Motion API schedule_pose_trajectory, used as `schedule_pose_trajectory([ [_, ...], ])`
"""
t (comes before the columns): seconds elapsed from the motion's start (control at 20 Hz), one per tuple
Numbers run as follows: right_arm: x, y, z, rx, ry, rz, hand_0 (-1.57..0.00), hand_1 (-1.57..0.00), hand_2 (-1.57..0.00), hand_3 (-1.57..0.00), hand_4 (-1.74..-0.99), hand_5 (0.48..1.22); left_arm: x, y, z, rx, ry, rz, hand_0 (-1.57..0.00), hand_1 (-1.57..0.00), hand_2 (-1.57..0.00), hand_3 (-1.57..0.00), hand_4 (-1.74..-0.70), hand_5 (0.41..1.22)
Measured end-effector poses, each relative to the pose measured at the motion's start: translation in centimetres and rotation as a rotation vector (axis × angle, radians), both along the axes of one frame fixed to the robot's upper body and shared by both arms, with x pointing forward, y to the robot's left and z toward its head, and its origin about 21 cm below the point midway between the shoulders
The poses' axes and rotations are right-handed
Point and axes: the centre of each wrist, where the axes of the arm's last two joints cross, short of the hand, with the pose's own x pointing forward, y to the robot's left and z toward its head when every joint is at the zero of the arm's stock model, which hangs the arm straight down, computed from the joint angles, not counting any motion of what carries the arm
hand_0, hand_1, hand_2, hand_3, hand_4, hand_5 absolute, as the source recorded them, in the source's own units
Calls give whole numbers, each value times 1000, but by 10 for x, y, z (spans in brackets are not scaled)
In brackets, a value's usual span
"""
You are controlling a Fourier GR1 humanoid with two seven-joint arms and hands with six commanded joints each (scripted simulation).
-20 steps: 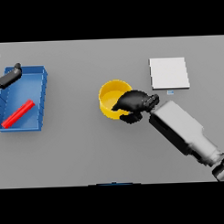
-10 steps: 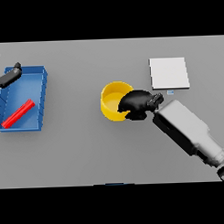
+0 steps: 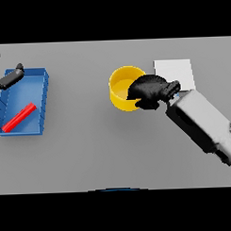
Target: Pick up the red beaker and tilt it to pour out 1 green nut into yellow bowl. Pick up the yellow bowl and place it on the metallic measuring scale.
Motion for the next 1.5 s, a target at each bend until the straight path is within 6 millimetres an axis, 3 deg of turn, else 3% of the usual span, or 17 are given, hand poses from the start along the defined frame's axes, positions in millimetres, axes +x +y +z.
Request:
schedule_pose_trajectory([
  [0.25, -5, -26, 19, 16, -10, -22, -1569, -1569, -1564, -1238, -1719, 1220, -1, 5, 0, 7, -3, 5, 1, 1, 1, 1, -800, 723],
  [0.35, 2, -32, 25, 7, -51, -28, -1570, -1570, -1567, -1318, -1720, 1220, -3, 3, 5, 11, -28, -12, 1, 1, 1, 1, -809, 735],
  [0.5, 12, -47, 38, -2, -111, -97, -1570, -1570, -1569, -1274, -1719, 1221, -7, 6, 3, 5, -14, 3, 1, 1, 1, 1, -802, 737],
  [1.0, 55, -111, 19, 17, -118, -321, -1571, -1571, -1571, -1168, -1720, 1221, -9, -1, 9, 11, 8, 34, 1, 1, 1, 1, -829, 774],
  [1.2, 66, -128, 3, 11, -113, -387, -1571, -1571, -1571, -1254, -1722, 1221, -11, 2, 12, 19, 13, 42, 1, 1, 1, 1, -818, 759],
  [1.35, 70, -133, -17, 4, -92, -413, -1571, -1567, -1571, -1390, -1724, 1221, -13, 2, 3, 18, 19, 43, 1, 1, 1, 1, -811, 753],
  [1.5, 75, -132, -29, -1, -90, -426, -1571, -1547, -1571, -1460, -1726, 1221, -10, 3, 11, 21, 11, 43, 1, 1, 1, 1, -796, 737],
])
